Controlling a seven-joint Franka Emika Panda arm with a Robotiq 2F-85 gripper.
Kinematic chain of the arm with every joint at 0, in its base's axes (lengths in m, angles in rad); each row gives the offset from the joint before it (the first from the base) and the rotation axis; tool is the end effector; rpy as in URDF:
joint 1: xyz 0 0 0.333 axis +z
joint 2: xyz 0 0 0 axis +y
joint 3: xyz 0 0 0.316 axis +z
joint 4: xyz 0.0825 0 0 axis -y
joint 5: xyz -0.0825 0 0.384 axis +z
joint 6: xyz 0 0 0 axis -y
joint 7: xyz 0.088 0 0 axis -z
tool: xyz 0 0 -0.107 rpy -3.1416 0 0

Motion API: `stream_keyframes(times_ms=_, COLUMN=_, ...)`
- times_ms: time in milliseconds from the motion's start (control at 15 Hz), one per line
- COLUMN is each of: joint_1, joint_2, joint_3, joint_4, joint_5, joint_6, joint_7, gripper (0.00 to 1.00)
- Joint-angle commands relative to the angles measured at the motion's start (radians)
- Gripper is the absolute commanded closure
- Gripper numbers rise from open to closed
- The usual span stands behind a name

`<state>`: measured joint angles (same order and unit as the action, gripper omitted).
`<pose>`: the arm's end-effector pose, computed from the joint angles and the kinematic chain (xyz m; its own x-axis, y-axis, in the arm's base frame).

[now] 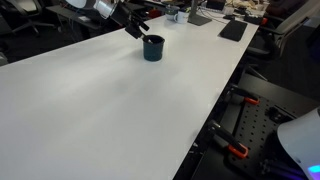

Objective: Take the marker out of the mug and place it on the table

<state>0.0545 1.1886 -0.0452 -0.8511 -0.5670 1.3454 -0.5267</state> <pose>0.7141 -0.0472 0.1563 0.5450 0.3085 -0.7796 0.6331 -0.7610 0.1415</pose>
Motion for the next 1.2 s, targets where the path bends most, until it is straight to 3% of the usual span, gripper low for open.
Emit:
stream_keyframes(times_ms=0, joint_1=-0.004, joint_2=0.001, joint_3=0.004, joint_4=0.002, joint_5=-0.006, joint_6=0.032, joint_7=-0.026, gripper=0.14)
stream_keyframes(times_ms=67, joint_1=-0.005, joint_2=0.001, joint_3=0.004, joint_4=0.002, joint_5=-0.003, joint_6=0.031, joint_7=-0.025, gripper=0.25)
stream_keyframes(times_ms=133, joint_1=-0.005, joint_2=0.002, joint_3=0.004, joint_4=0.004, joint_5=-0.001, joint_6=0.026, joint_7=-0.024, gripper=0.26)
stream_keyframes(times_ms=733, joint_1=-0.005, joint_2=0.011, joint_3=-0.001, joint_4=0.019, joint_5=0.007, joint_6=-0.003, joint_7=-0.016, gripper=0.98)
stream_keyframes(times_ms=1133, joint_1=-0.002, joint_2=0.023, joint_3=-0.019, joint_4=0.042, joint_5=0.034, joint_6=-0.03, joint_7=-0.018, gripper=0.95)
